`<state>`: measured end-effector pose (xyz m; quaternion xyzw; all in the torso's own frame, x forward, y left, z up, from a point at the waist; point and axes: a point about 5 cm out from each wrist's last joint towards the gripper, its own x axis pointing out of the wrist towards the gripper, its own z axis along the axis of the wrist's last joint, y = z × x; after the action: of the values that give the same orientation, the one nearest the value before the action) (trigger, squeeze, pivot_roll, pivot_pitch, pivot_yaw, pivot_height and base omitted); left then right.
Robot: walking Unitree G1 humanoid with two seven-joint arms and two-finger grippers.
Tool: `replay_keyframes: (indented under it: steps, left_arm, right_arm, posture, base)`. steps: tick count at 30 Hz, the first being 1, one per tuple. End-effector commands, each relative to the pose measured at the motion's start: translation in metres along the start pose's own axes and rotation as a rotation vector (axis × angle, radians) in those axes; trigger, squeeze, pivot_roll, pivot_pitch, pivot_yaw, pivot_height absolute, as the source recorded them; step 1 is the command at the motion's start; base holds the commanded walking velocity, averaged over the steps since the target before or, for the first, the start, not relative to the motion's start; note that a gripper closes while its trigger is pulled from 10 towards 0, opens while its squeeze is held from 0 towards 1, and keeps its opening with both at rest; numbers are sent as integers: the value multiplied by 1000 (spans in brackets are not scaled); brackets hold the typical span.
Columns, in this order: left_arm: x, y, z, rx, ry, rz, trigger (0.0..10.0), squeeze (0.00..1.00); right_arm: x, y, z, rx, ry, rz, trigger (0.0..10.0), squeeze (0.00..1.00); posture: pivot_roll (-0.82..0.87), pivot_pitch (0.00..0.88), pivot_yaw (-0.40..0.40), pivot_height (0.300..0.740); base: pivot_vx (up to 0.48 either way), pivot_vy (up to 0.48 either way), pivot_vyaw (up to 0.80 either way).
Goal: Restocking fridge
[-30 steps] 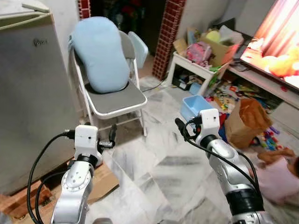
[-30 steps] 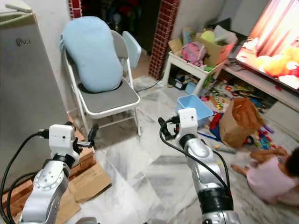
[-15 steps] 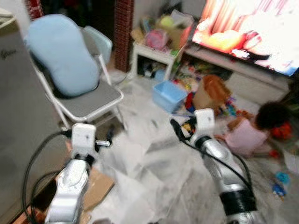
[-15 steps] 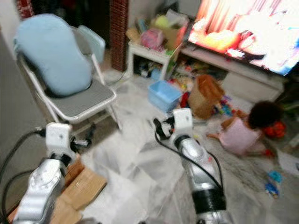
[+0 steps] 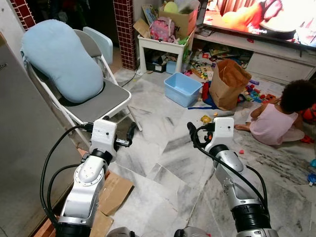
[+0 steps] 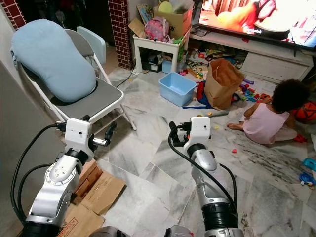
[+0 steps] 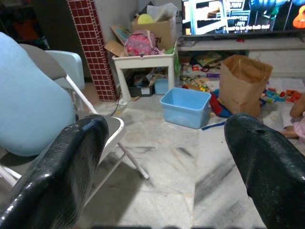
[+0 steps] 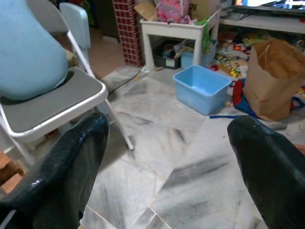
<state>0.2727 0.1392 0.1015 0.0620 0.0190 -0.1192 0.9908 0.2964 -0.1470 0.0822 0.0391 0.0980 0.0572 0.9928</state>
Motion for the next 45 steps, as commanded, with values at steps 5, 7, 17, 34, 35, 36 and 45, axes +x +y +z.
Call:
replay_keyframes:
  steps: [5,7,17,34,35,36,45]
  left_arm:
    - [7,-10,2,-10,-15,-12,10000,0]
    - [3,-18,1,-49,-5,-24,10000,0]
    - [4,-32,-4,-138,13,-105,10000,0]
    - [-3,-40,-2,-118,0,-221,10000,0]
    - [-3,-40,-2,-118,-3,-225,10000,0]
    - [-3,-40,-2,-113,-5,-228,10000,0]
    - [-2,-40,0,-118,-13,-227,10000,0]
  right_arm:
    - [0,-4,9,7,-24,-23,10000,0]
    - [1,-3,14,18,-34,-28,10000,0]
    - [-3,-6,10,-13,-7,-49,10000,0]
    - [-4,-6,13,-39,-18,-43,10000,0]
    - [-4,-6,14,-40,-20,-44,10000,0]
    - [-3,-7,14,-40,-20,-45,10000,0]
    - [-3,-8,15,-44,-24,-53,10000,0]
  posture:
    - [7,0,12,740]
    - [8,0,17,740]
    - [-25,0,-14,740]
    - [-30,0,-25,740]
    - [-32,0,-27,740]
    - [-32,0,-27,740]
    - [-32,0,-25,740]
  base:
    - [0,-50,-800]
    - [0,0,-800]
    - [0,0,-800]
    - [0,0,-800]
    - [0,-270,-800]
    - [0,-416,-800]
    - [0,-120,-800]
